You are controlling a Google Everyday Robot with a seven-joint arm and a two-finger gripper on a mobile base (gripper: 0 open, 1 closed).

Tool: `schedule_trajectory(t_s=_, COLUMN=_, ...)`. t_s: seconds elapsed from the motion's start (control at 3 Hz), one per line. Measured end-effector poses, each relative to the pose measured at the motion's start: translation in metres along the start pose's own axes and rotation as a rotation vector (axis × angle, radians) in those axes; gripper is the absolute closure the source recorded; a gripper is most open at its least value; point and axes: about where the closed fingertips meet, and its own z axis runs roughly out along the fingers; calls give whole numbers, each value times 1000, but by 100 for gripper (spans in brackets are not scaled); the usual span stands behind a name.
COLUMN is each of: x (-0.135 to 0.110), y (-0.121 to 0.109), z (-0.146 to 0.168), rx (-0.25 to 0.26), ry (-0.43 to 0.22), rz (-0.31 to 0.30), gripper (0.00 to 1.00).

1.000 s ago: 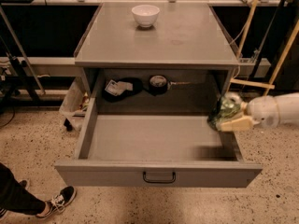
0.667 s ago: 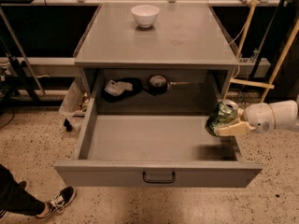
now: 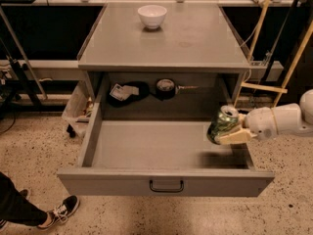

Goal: Place green can into top drawer

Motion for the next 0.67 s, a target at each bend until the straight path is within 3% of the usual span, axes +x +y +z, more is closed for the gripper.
schedule_trajectory(t_s=0.33, x=-18, y=-3, z=70, rx=7, ry=147, rz=-136, gripper=100)
schedule_trajectory(t_s=0.67, x=-20, y=-21, z=148, rx=-33, ry=281, rz=-209, gripper=100)
